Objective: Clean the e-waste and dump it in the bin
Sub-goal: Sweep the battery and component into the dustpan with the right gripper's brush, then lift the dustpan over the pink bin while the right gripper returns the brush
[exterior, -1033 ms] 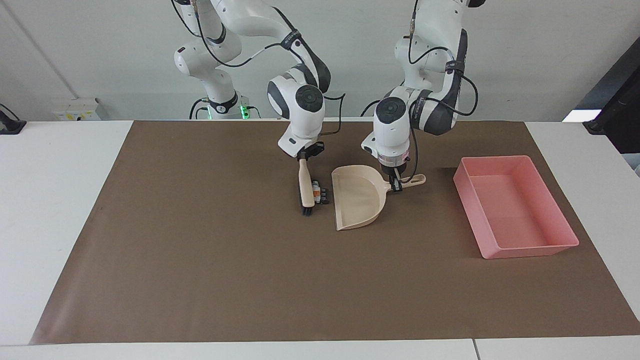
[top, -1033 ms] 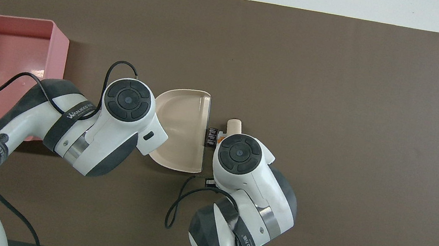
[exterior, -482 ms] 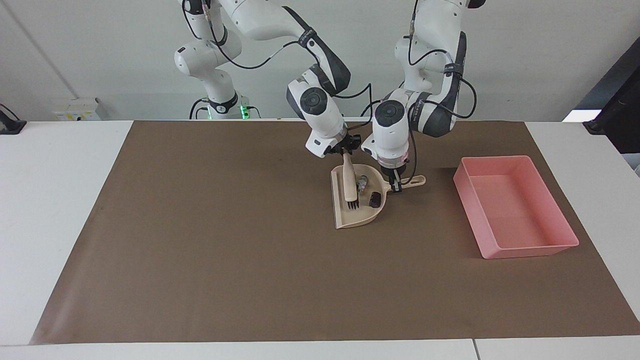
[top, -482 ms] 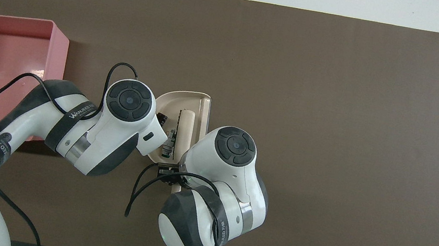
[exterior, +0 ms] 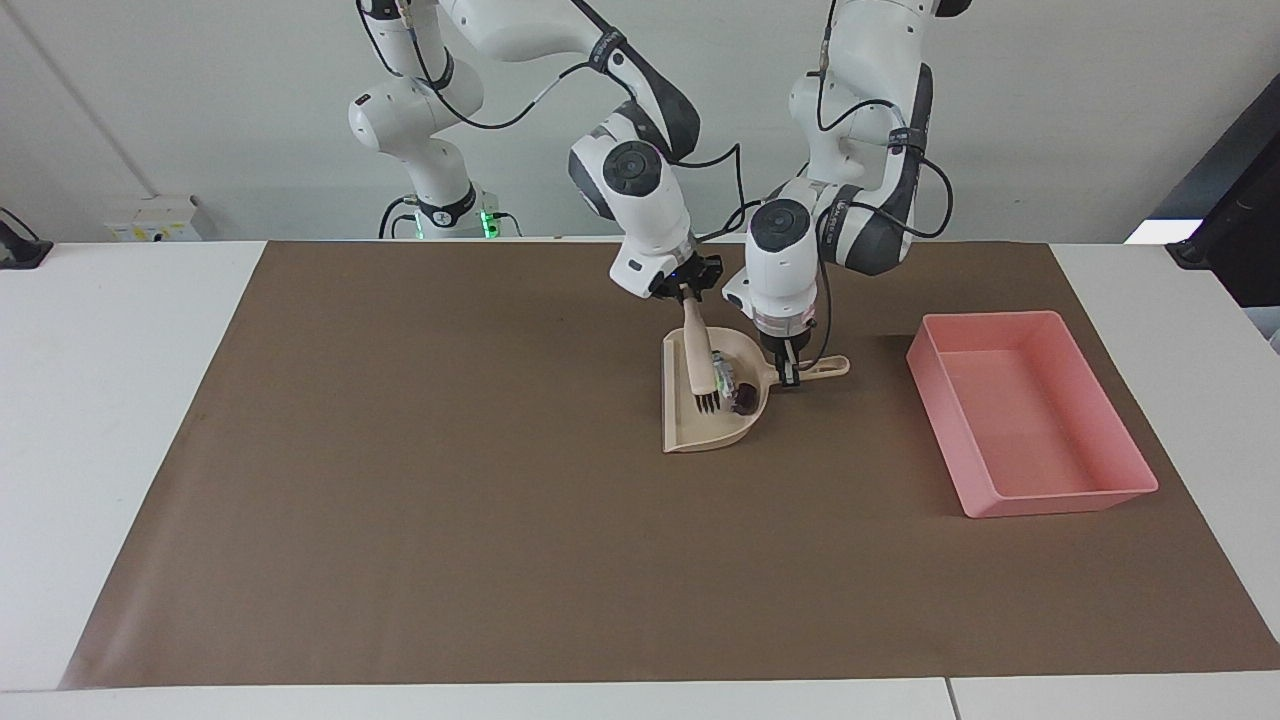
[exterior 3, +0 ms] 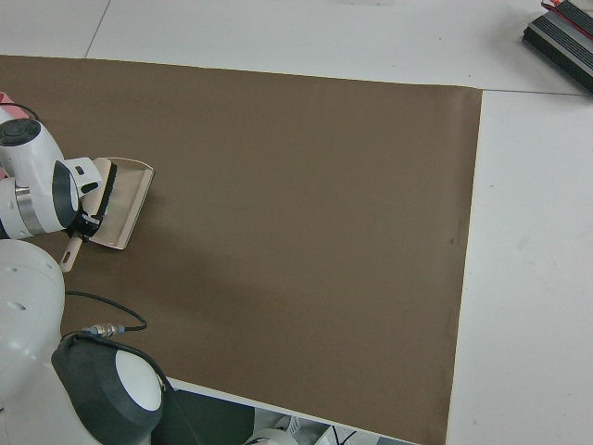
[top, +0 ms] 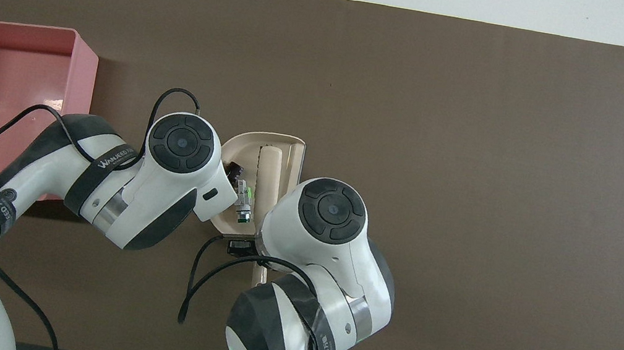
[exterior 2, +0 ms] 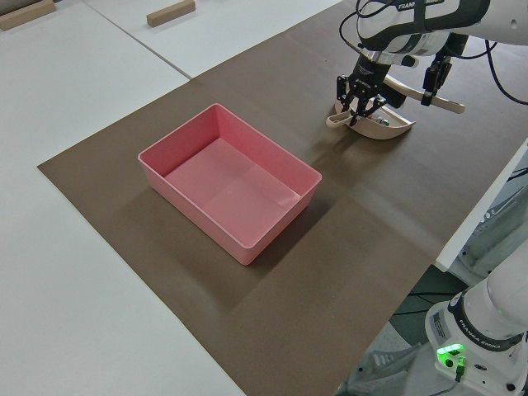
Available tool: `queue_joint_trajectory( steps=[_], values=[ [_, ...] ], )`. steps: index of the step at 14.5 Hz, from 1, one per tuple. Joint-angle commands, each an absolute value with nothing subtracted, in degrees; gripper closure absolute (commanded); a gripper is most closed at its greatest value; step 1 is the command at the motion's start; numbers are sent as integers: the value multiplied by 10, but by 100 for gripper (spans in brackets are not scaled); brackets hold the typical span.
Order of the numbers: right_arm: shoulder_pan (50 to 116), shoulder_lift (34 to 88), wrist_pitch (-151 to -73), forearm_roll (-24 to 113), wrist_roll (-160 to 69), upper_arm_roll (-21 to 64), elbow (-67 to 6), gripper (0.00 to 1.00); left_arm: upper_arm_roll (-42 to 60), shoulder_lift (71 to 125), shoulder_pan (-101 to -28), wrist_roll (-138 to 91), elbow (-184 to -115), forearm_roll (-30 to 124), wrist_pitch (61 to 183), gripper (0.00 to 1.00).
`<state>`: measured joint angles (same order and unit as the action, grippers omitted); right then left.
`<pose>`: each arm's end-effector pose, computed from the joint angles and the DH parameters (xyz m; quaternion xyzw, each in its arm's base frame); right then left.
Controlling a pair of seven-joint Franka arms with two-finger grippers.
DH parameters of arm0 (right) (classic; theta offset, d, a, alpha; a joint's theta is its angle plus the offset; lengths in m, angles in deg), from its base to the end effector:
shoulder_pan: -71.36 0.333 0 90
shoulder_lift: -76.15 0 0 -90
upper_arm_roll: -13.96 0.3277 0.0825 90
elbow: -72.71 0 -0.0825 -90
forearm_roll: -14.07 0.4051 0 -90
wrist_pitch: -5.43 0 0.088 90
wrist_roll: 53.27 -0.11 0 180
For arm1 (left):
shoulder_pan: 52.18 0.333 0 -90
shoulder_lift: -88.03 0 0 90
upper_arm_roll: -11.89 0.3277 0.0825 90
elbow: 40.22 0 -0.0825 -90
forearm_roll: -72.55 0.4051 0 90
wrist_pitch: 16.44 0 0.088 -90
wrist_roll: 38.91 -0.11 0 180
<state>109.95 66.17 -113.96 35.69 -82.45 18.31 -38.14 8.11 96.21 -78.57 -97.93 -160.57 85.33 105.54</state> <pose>0.4383 0.4322 0.3962 -0.9853 -0.0237 0.1095 0.1290 0.5001 -0.2782 0.3395 -0.6618 0.7426 0.0761 0.0695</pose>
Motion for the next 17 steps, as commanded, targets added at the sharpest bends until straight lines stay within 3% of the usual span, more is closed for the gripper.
queue_joint_trajectory(
  steps=[1, 6, 9, 12, 17],
  values=[
    [1084, 706, -1077, 304, -856, 181, -388, 100, 81, 966, -758, -1017, -1614, 792, 1083, 100],
    [971, 764, -973, 231, -862, 182, -391, 100, 81, 968, -705, -1164, -1607, 650, 1099, 100],
    [866, 774, -965, 193, -793, 182, -410, 100, 82, 951, -669, -1206, -1595, 606, 1094, 100],
    [745, 783, -975, 187, -636, 182, -445, 100, 86, 957, -630, -1254, -1518, 570, 992, 100],
    [626, 791, -986, 102, -494, 182, -500, 100, 86, 961, -508, -1328, -1423, 570, 883, 100]
  ],
)
